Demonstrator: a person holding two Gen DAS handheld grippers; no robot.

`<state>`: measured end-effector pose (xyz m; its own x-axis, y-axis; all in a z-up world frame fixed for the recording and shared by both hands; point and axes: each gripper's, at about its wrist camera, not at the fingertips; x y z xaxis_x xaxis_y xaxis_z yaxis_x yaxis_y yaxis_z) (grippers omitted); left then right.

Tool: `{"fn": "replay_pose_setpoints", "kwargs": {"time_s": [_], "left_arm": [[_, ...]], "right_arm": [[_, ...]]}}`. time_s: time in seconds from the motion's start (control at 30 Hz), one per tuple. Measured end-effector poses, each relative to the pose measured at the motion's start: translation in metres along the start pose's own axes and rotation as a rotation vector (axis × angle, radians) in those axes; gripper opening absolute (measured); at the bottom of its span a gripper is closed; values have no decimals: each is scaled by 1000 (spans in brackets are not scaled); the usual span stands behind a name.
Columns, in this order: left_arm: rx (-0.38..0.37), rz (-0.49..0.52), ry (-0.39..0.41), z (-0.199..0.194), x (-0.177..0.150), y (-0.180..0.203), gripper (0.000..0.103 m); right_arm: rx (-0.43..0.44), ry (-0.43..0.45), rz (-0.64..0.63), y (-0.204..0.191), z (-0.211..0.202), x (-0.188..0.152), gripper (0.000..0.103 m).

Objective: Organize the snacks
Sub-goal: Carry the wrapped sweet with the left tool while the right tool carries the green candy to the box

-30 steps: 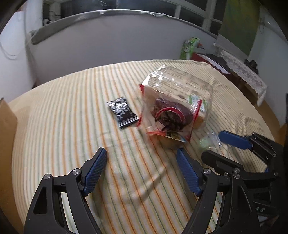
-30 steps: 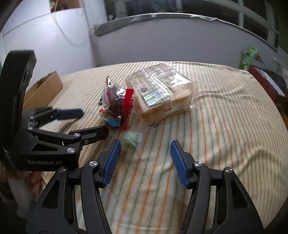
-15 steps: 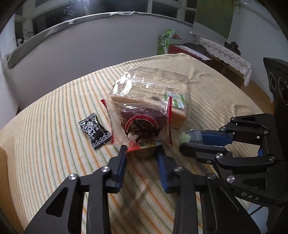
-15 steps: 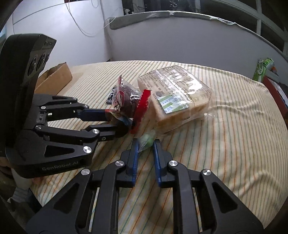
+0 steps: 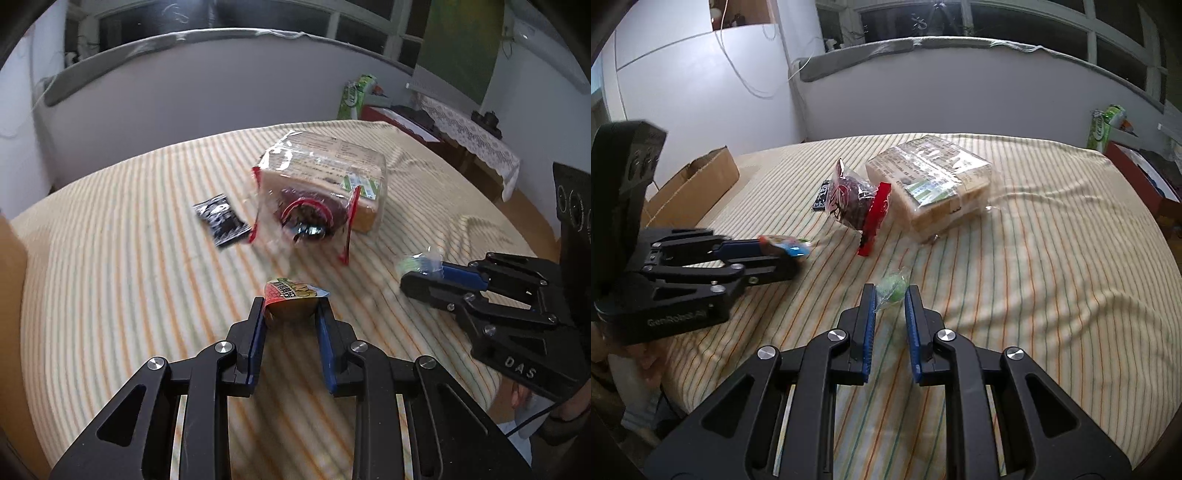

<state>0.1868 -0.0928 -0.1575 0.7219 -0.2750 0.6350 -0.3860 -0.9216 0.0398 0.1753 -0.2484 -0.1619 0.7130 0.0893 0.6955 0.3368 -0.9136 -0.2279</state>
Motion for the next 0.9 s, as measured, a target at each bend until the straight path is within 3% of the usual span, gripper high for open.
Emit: {"fn": "replay_pose_setpoints", "kwargs": {"time_s": [0.4,0.73,0.9], "left_arm": [[165,-67,156,-55,-18,-6,24],[193,-70,337,-125,-2,-9,24],[208,-75,436,-165,2,-14,24]], "right_arm": [[-59,54,-25,-27,-17,-5,16],[-103,228,-151,-85,-83,47,16],[-111,251,-202,-112,-97,58,16]]}}
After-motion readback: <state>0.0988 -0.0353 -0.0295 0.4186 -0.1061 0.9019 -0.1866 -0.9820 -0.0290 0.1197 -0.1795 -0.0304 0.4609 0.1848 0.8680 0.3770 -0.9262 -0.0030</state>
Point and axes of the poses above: each gripper's, at about its wrist camera, not at the fingertips, and z roughly the way its jaws point, y to its right, x to its top, and after that the axes turned 8 degrees about x, right-handed
